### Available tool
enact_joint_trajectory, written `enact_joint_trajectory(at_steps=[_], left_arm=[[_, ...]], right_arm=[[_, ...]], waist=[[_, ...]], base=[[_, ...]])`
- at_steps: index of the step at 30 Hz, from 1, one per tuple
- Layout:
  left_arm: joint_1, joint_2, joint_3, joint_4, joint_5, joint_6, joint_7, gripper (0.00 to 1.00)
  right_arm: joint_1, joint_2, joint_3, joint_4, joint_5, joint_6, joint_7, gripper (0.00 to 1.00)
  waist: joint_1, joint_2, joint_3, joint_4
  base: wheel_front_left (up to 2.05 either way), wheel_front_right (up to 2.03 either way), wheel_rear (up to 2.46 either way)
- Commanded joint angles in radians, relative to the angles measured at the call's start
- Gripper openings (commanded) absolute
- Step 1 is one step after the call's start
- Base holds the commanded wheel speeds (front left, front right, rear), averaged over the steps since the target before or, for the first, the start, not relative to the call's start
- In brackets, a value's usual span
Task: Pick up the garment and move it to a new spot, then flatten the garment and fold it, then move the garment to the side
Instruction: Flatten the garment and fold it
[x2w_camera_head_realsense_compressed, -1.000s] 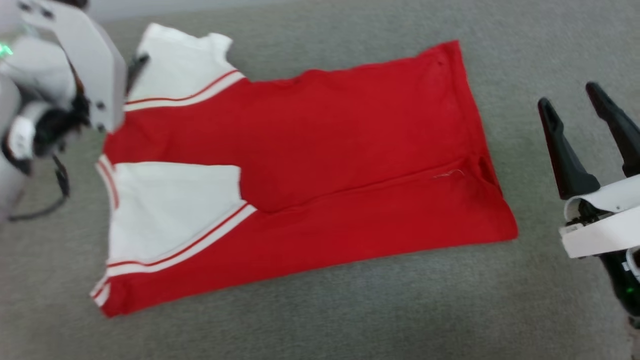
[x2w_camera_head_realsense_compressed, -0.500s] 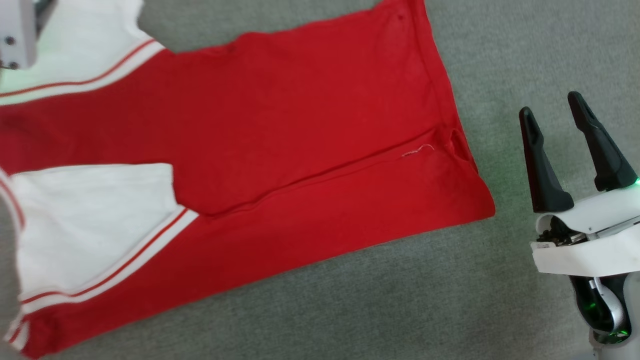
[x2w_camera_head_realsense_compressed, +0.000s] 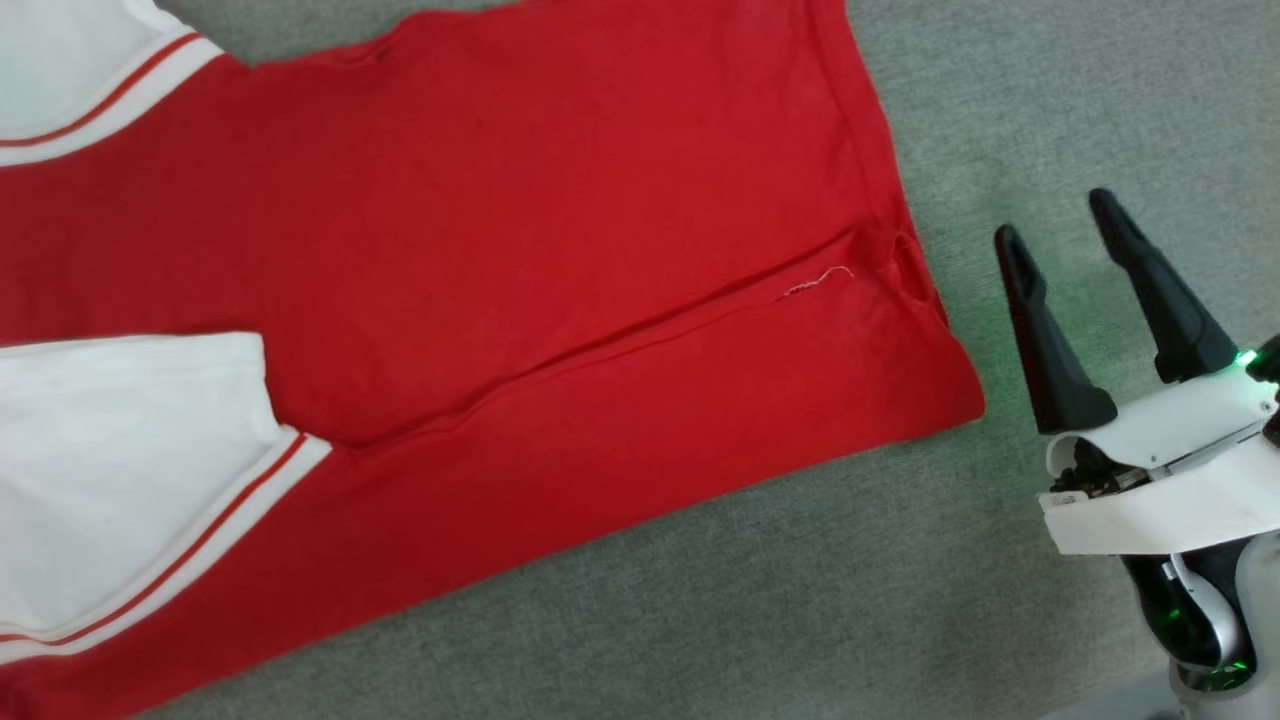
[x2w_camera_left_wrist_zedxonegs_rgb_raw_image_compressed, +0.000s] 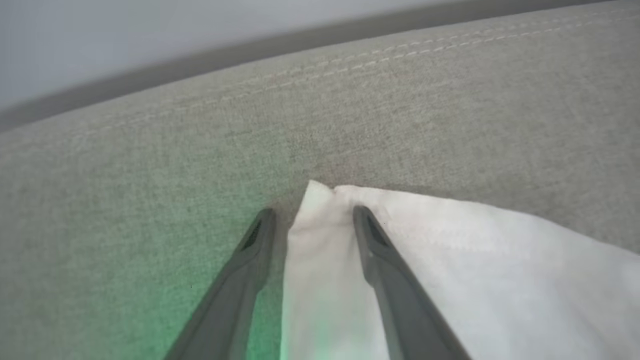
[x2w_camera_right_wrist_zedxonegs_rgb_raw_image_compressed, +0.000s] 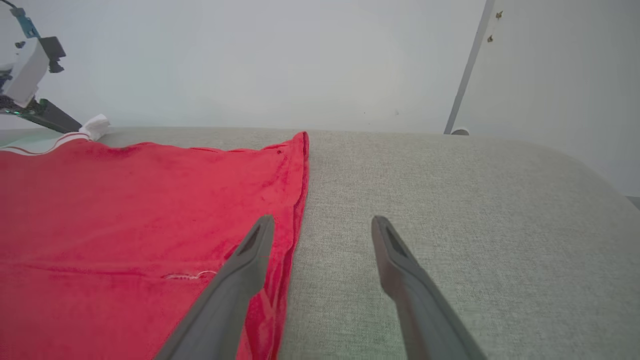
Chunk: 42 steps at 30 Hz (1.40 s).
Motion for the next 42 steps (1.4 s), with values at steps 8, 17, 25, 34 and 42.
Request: enact_joint_trajectory(at_steps=[8, 17, 25, 34, 42], left_arm=[[0.102, -0.068, -0.045, 0.023, -0.036, 0.015, 0.162, 0.0], [0.084, -0.112, -0.041, -0.021, -0.037, 0.034, 0.121, 0.0], [0.07, -0.146, -0.037, -0.035, -0.043, 0.045, 0.096, 0.0], [0.059, -0.169, -0.034, -0.024, -0.047, 0.036, 0.071, 0.0], [0.057, -0.177, -0.02, -0.005, -0.053, 0.022, 0.021, 0.0]], right_arm=[[-0.123, -0.055, 0.029, -0.039, 0.08, -0.001, 0.219, 1.0], [-0.479, -0.081, 0.108, 0.164, 0.166, -0.001, 0.591, 1.0], [-0.725, -0.045, 0.18, 0.441, 0.191, -0.001, 0.72, 1.0], [-0.869, -0.001, 0.286, 0.752, 0.245, -0.001, 0.804, 1.0], [-0.916, -0.008, 0.353, 0.876, 0.293, -0.001, 0.856, 0.0]], waist=[[0.0, 0.0, 0.014, 0.028], [0.0, 0.0, 0.035, 0.067], [0.0, 0.0, 0.056, 0.102], [0.0, 0.0, 0.07, 0.138], [0.0, 0.0, 0.058, 0.155]], base=[[0.0, 0.0, 0.0], [0.0, 0.0, 0.0], [0.0, 0.0, 0.0], [0.0, 0.0, 0.0], [0.0, 0.0, 0.0]])
